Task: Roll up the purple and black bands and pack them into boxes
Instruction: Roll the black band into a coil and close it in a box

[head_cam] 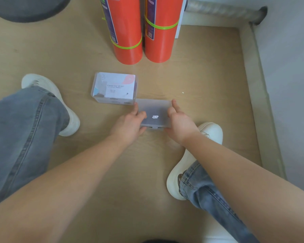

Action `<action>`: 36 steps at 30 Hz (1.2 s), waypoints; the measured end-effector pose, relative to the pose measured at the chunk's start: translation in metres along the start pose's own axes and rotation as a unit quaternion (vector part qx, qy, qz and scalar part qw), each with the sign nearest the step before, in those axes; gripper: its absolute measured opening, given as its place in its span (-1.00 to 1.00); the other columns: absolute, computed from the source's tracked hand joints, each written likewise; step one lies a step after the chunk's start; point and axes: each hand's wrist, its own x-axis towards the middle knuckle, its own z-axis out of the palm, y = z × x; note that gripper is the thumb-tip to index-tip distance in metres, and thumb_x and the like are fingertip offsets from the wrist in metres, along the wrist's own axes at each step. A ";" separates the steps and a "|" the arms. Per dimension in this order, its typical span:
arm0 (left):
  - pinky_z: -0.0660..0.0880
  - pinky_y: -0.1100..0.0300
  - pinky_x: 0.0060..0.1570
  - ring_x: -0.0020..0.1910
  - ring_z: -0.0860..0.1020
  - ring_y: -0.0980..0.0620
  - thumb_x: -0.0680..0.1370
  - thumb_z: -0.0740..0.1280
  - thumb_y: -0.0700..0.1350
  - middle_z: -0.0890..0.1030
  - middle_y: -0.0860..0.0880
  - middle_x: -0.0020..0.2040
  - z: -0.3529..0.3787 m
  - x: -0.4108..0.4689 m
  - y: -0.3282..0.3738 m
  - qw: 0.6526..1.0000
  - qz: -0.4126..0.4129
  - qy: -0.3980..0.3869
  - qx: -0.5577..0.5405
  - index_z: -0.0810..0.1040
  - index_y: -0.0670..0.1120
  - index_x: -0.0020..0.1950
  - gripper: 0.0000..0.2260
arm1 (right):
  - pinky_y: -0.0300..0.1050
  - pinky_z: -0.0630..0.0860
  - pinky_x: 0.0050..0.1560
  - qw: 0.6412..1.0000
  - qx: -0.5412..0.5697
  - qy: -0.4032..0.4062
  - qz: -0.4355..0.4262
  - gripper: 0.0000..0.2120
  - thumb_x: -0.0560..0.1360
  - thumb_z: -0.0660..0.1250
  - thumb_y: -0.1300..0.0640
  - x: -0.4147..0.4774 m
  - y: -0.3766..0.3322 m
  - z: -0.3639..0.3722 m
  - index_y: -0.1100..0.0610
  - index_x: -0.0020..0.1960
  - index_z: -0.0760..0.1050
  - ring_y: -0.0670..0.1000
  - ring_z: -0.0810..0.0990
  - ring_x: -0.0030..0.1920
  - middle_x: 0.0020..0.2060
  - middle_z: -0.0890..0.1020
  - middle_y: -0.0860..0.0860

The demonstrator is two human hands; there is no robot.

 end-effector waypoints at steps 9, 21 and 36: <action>0.29 0.04 0.44 0.63 0.05 -0.06 0.50 0.50 -0.06 0.18 -0.16 0.61 0.020 0.004 -0.001 0.991 0.074 0.074 -0.081 0.52 -0.15 0.09 -0.72 | 0.16 0.32 0.48 0.997 -0.007 0.048 -0.051 -0.73 0.56 0.34 0.19 -0.001 0.008 0.015 0.16 0.19 0.33 0.28 0.00 0.63 0.66 -0.03 0.15; 0.11 0.06 0.52 0.63 -0.18 -0.08 0.46 0.51 0.02 -0.07 -0.15 0.65 0.000 0.025 -0.009 0.996 0.085 0.015 -0.036 0.33 -0.03 -0.14 -0.65 | 0.00 0.08 0.58 0.995 -0.031 0.006 -0.097 -0.76 0.47 0.41 0.20 0.020 0.011 -0.001 0.08 0.01 0.35 0.27 -0.14 0.64 0.65 -0.09 0.20; 0.39 -0.08 0.37 0.62 -0.06 -0.23 0.53 0.42 0.01 0.02 -0.28 0.62 0.008 0.020 -0.011 0.990 0.128 0.038 0.048 0.27 -0.02 -0.09 -0.69 | 0.04 0.15 0.53 0.990 -0.009 0.014 -0.139 -0.61 0.43 0.46 0.21 0.017 0.020 -0.003 0.14 0.21 0.44 0.30 -0.03 0.62 0.63 0.05 0.22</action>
